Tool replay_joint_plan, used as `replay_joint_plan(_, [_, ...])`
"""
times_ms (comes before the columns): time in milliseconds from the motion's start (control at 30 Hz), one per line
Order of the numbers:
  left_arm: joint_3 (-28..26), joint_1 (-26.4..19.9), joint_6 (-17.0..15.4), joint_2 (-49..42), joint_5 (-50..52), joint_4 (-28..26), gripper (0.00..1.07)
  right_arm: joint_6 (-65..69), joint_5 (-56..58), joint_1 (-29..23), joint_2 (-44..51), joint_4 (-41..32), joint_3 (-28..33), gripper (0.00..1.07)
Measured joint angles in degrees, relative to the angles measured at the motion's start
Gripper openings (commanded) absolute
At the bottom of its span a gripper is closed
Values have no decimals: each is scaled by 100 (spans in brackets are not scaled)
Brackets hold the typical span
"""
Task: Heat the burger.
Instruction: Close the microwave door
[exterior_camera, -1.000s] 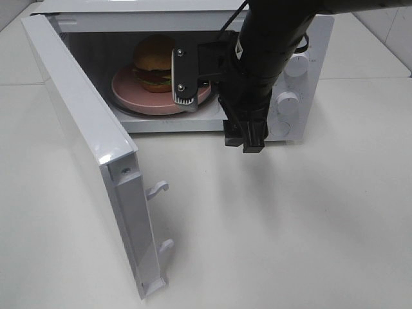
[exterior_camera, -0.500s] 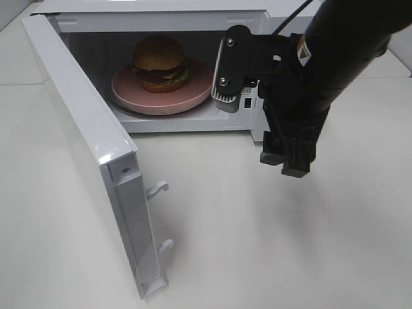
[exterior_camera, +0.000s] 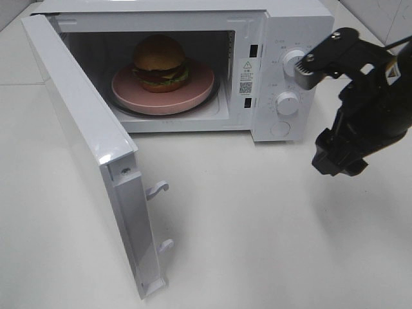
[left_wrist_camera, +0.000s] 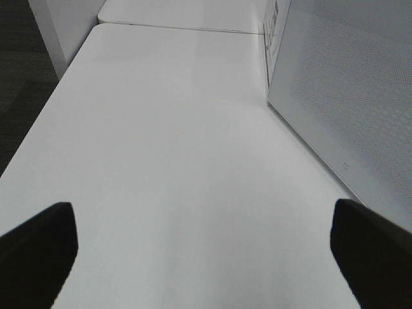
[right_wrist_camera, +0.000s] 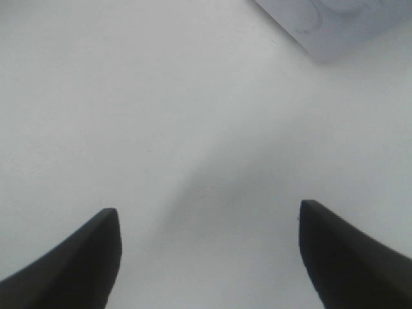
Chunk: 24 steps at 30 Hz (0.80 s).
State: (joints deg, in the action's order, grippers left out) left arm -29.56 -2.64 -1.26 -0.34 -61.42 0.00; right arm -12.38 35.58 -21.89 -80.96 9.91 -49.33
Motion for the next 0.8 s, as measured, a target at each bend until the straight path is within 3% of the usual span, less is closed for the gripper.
replay_joint_plan(67, [0,0,0,0,0,0,102,138,0,132,0,0,11,76])
replay_joint_plan(233, [0,0,0,0,0,0,102,1238,63,1054,0,-6,46,76])
replay_joint_plan(400, [0,0,0,0,0,0,102,1530,458,1501,0,-69,46,76])
replay_joint_plan(600, [0,0,0,0,0,0,102,1392,1152,1587,201,-372,46,76])
replay_joint_plan(800, [0,0,0,0,0,0,102,1369,1541,1587,1100,-464,103,76])
